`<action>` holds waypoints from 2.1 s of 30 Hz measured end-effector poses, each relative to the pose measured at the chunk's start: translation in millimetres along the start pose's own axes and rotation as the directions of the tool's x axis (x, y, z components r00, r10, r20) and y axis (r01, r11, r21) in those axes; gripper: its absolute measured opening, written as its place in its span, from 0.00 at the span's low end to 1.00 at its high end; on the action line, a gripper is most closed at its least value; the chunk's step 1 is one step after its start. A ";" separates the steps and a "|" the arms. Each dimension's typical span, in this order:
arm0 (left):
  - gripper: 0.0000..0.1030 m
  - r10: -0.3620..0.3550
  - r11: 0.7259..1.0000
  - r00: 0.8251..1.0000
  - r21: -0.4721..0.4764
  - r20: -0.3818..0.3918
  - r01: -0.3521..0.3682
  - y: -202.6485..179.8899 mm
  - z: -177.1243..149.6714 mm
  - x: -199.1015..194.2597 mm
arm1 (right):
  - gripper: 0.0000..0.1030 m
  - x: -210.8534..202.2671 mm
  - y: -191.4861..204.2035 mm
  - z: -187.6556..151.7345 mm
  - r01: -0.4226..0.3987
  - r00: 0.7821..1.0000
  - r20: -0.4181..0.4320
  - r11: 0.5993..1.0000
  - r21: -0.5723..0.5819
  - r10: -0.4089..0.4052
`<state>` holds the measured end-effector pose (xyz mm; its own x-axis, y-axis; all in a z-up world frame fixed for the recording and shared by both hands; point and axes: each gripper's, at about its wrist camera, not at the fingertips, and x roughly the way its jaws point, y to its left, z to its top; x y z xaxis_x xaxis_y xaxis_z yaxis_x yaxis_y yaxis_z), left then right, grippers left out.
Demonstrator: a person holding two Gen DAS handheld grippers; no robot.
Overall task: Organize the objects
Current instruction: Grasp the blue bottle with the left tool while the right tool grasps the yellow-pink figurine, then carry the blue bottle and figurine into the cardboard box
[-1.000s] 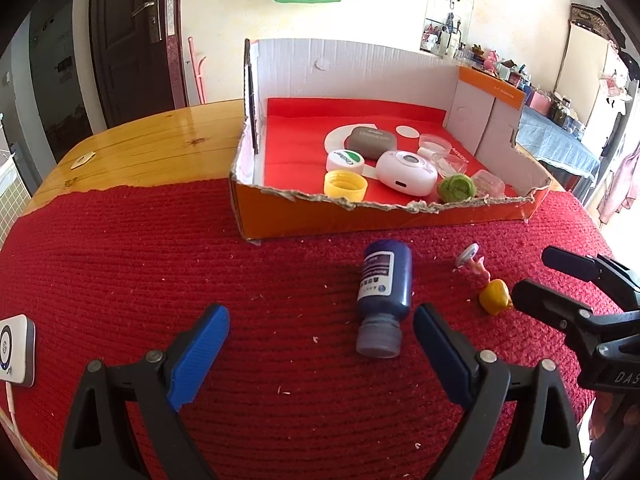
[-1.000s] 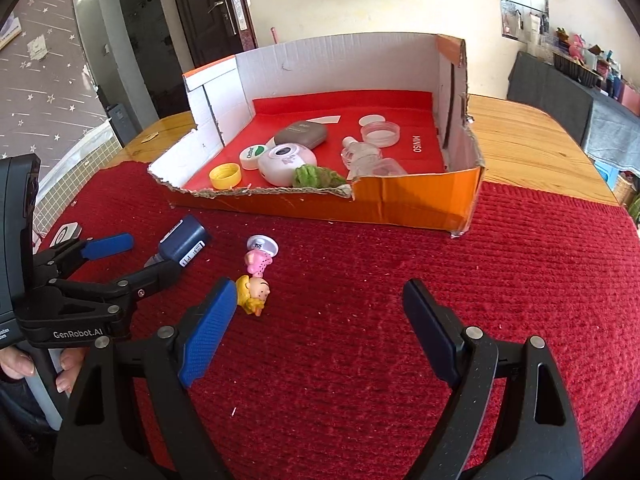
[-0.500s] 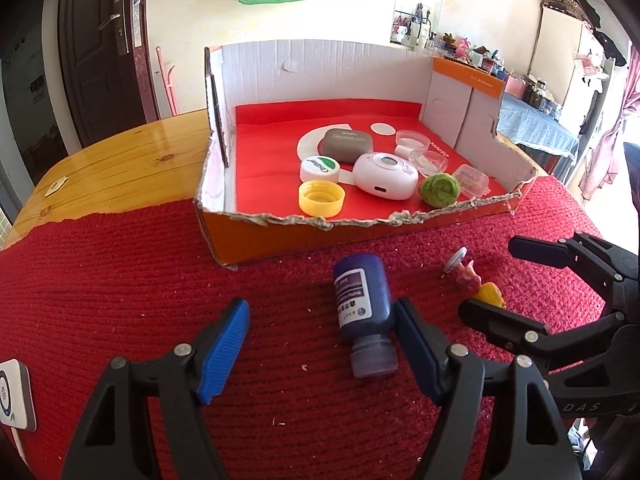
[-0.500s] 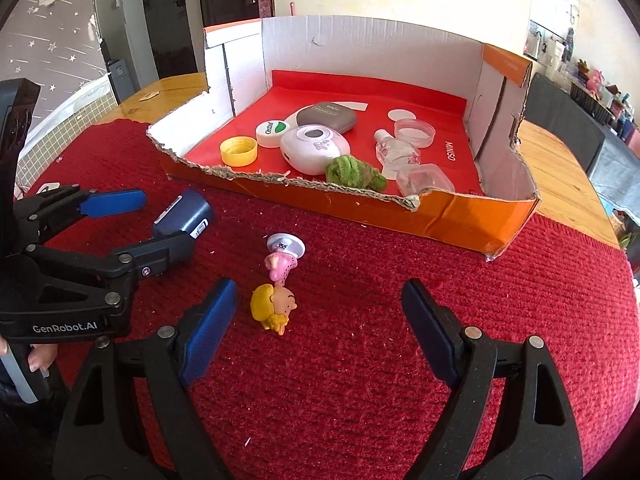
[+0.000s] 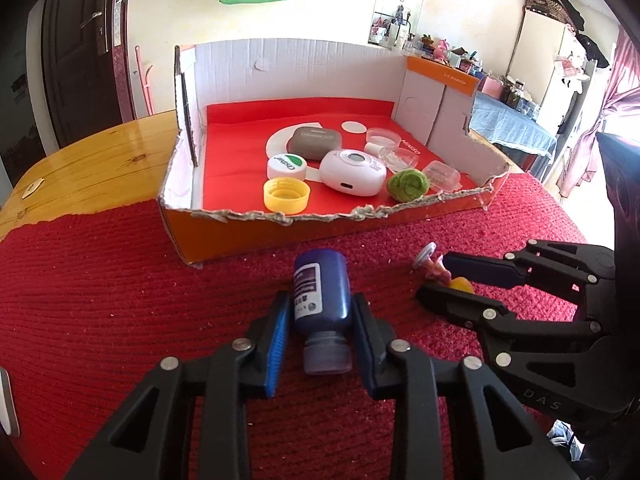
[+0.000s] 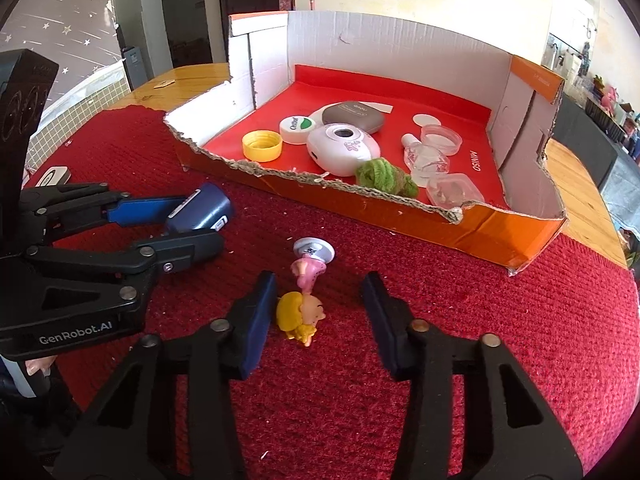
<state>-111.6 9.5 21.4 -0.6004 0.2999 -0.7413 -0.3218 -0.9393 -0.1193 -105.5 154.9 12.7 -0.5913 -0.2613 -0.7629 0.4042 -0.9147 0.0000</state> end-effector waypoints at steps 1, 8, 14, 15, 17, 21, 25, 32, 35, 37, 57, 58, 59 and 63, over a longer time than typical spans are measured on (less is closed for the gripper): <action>0.28 -0.003 1.000 1.000 -0.003 0.001 0.003 0.2 -0.1 -0.2 | 0.25 -0.6 1.6 -0.1 -0.006 1.000 0.004 1.000 -0.008 0.006; 0.28 -0.010 1.000 1.000 -0.011 0.017 0.011 -1.4 0.7 -9.1 | 0.19 -5.3 -0.8 -2.1 -0.053 0.998 0.029 0.999 0.012 0.053; 0.28 -0.006 1.000 0.998 0.012 0.064 0.005 -7.8 5.4 -26.5 | 0.19 -27.1 -2.6 3.1 -0.059 0.995 0.087 0.998 0.011 0.058; 0.28 -0.004 1.000 0.998 0.013 0.067 0.003 -8.4 5.5 -27.6 | 0.19 -29.4 -2.8 3.5 -0.057 0.994 0.093 0.998 0.011 0.056; 0.28 -0.003 1.000 0.998 0.014 0.066 0.002 -8.9 5.6 -28.3 | 0.19 -30.6 -3.8 3.5 -0.058 0.994 0.094 0.998 0.012 0.057; 0.28 -0.001 1.000 0.998 0.016 0.062 0.000 -10.3 4.4 -28.4 | 0.19 -31.5 -4.5 1.4 -0.065 0.994 0.090 0.998 0.016 0.063; 0.28 -0.001 1.000 0.998 0.016 0.063 0.000 -11.1 3.9 -30.0 | 0.19 -31.0 -3.8 -0.5 -0.071 0.994 0.084 0.997 0.012 0.070; 0.28 -0.019 1.000 0.997 0.006 0.078 0.018 -10.6 9.8 -39.2 | 0.19 -36.2 -3.0 -1.0 -0.078 0.993 0.090 0.997 0.007 0.077; 0.28 -0.021 1.000 0.997 -0.002 0.073 0.021 -8.1 22.1 -46.2 | 0.19 -44.3 -5.7 3.5 -0.094 0.990 0.102 0.996 0.006 0.093; 0.28 -0.009 1.000 0.996 0.010 0.086 0.008 -7.9 35.3 -51.7 | 0.19 -52.4 -11.5 10.2 -0.123 0.986 0.120 0.992 0.023 0.119; 0.28 0.194 0.972 0.969 0.166 -0.156 -0.167 15.9 167.4 65.7 | 0.20 22.4 -86.5 162.8 -0.106 0.993 -0.034 0.983 0.151 0.112; 0.28 0.195 0.972 0.966 0.164 -0.170 -0.167 18.0 168.0 70.9 | 0.20 31.4 -89.7 165.4 -0.108 0.992 -0.053 0.981 0.163 0.118; 0.28 0.195 0.973 0.964 0.163 -0.182 -0.166 19.9 168.5 75.9 | 0.20 39.2 -92.1 166.9 -0.105 0.991 -0.069 0.979 0.172 0.118; 0.28 0.210 0.970 0.954 0.166 -0.213 -0.176 24.8 170.4 91.5 | 0.20 68.6 -100.9 173.1 -0.087 0.985 -0.134 0.979 0.182 0.112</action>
<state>-299.3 42.2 63.1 -0.4843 0.0537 -0.8732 -0.3279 -0.9365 0.1242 -307.7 175.9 72.2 -0.4432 -0.3187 -0.8378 0.3203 -0.9293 0.1841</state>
